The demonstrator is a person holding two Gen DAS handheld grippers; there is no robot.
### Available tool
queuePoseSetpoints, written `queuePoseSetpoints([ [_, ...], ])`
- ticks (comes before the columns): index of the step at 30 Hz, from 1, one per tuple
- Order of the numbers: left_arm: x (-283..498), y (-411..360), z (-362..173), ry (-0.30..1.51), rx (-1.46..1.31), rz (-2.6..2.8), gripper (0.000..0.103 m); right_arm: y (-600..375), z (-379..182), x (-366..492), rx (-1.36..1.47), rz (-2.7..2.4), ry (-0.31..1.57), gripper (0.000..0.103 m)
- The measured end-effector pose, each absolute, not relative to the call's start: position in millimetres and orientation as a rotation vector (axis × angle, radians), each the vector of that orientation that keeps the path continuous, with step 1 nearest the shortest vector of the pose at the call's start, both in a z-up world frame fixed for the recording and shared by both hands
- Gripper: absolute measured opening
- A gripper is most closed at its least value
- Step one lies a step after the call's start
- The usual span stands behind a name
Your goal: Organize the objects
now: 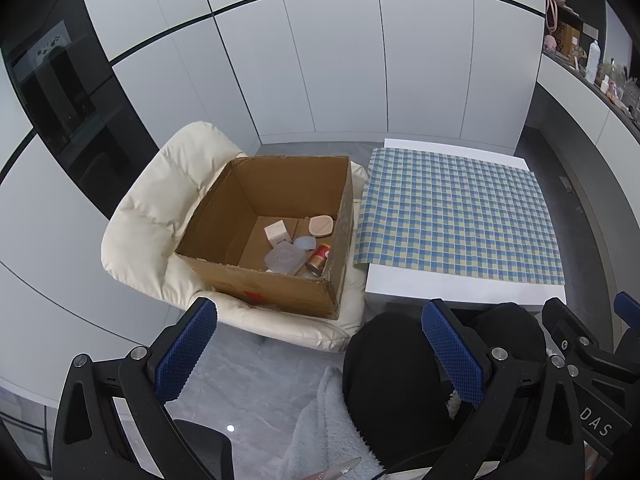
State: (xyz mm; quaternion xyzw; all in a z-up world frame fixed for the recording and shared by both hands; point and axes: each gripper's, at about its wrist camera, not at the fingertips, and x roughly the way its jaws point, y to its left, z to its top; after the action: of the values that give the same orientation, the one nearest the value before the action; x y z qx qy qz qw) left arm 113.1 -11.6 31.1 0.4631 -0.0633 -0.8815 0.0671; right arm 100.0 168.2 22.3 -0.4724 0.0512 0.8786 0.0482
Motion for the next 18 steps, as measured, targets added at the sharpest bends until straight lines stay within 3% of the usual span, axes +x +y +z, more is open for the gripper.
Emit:
queuePoseSetpoints([
  [18,112.3,-11.1,28.9,-0.183,1.406,-2.656,0.102,169.7,21.5,98.7,-1.447,2.684,0.148,0.103],
])
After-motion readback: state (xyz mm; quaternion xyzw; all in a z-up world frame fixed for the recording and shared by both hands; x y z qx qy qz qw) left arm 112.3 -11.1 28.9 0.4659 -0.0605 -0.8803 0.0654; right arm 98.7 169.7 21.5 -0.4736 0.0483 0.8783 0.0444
